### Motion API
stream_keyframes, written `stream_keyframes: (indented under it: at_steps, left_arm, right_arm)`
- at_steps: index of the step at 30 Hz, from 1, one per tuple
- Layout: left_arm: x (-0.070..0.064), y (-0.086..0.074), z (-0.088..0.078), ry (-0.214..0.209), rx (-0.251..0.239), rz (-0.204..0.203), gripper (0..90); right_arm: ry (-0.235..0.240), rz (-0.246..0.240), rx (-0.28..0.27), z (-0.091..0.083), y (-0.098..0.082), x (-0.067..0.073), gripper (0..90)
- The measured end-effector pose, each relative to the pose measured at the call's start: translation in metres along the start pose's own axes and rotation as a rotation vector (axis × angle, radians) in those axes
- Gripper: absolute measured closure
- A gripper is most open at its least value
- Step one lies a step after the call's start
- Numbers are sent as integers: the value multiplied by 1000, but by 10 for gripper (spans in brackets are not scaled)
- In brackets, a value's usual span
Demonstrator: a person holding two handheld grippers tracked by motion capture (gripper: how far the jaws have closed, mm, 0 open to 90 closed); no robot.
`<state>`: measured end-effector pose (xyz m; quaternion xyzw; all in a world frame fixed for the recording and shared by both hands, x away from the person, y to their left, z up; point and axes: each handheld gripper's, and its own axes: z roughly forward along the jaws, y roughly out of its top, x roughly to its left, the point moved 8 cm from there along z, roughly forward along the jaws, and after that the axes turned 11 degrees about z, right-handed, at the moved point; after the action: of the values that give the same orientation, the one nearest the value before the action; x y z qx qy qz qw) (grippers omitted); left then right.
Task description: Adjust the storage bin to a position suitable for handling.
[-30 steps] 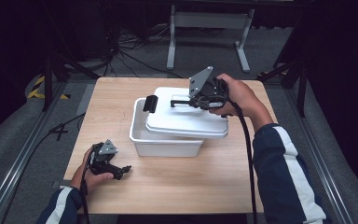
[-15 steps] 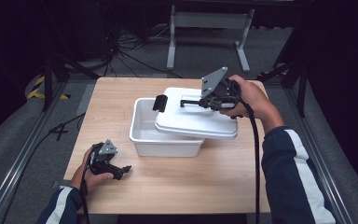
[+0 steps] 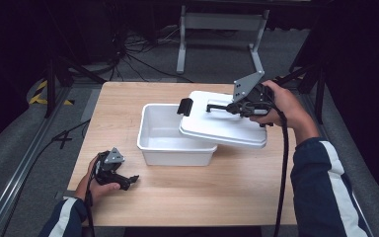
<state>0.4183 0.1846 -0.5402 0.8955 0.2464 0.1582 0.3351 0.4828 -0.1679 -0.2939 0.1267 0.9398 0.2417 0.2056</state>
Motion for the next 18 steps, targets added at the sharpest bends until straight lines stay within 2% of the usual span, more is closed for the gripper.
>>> stream_keyframes:
  at_steps: [18]
  left_arm:
    - [0,0,0,2,-5,0,6]
  right_arm:
    - [-33,59,4,-22,-42,-14,845]
